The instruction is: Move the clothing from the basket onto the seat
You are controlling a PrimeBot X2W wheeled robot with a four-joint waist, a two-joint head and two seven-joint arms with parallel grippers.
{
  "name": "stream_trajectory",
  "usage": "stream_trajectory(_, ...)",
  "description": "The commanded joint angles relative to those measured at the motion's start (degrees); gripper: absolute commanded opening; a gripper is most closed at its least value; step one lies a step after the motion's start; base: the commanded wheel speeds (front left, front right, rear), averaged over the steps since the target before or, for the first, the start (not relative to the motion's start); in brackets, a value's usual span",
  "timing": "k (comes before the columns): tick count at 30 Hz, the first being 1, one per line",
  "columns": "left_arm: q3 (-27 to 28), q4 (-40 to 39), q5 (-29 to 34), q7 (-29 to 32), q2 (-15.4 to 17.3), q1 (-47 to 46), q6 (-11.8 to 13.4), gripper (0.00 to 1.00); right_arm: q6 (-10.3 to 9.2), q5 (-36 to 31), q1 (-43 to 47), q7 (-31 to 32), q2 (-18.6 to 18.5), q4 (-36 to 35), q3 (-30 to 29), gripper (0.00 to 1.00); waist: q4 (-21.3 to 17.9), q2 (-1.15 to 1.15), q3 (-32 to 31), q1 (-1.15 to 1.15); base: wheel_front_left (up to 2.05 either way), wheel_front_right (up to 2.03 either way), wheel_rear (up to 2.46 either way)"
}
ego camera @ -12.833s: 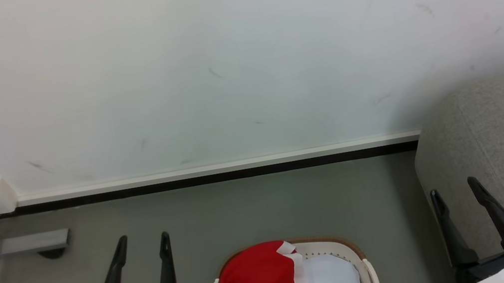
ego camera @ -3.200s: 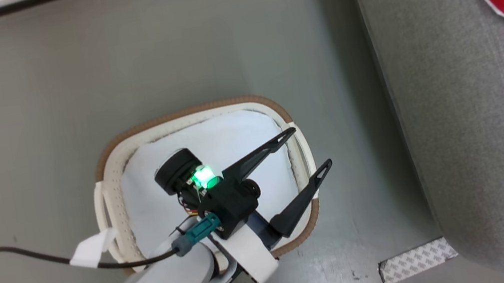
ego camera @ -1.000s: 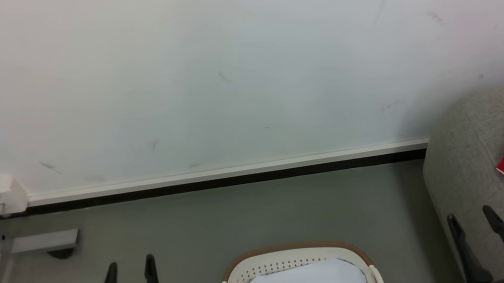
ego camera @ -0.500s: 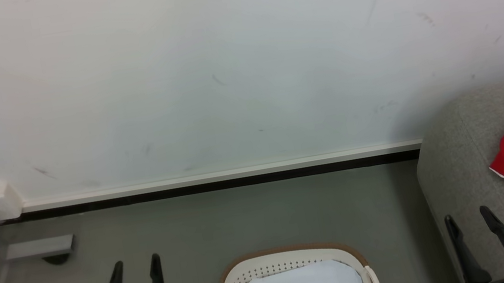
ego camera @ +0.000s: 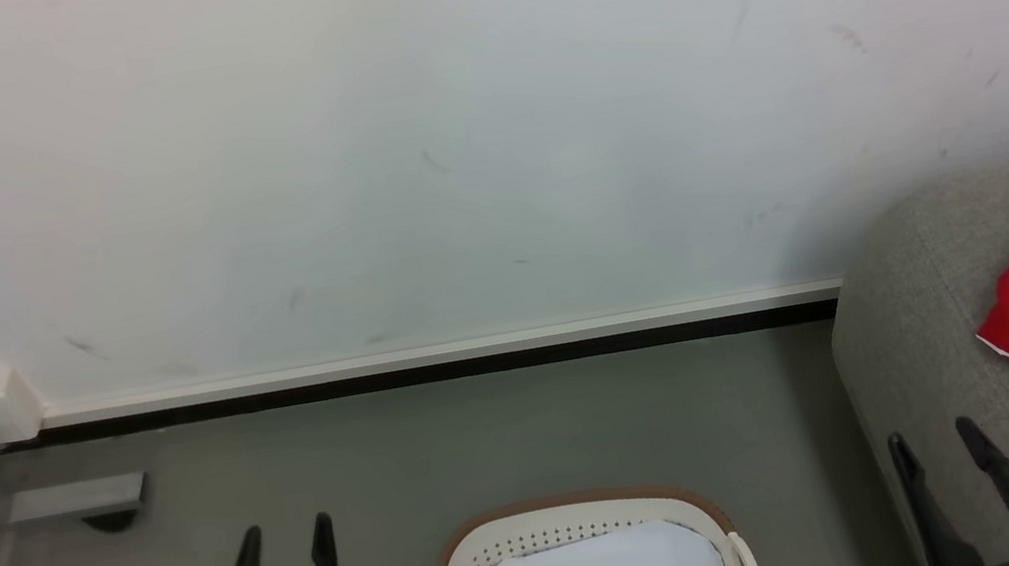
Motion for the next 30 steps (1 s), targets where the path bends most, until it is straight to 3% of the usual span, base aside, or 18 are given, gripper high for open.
stream_trajectory(1,0.0,0.1,0.0,0.0,0.0,0.0,0.0,0.00,0.00,0.0,0.1,0.0,0.0,0.0,0.0,0.00,0.0,0.00,0.0,0.00,0.00,0.00,0.00)
stream_trajectory(5,0.0,2.1,-0.6,0.3,-0.4,1.3,0.0,0.00,0.00,0.6,1.3,0.4,0.5,1.7,0.1,0.00,0.0,0.00,0.0,0.00,0.00,0.00,0.00)
stream_trajectory(30,2.2,0.1,-26.4,7.0,-0.2,0.3,0.0,0.00,-0.02,24.1,-0.4,7.0,1.1,0.3,-3.9,0.00,-0.1,0.00,0.4,0.00,0.00,0.00,0.00)
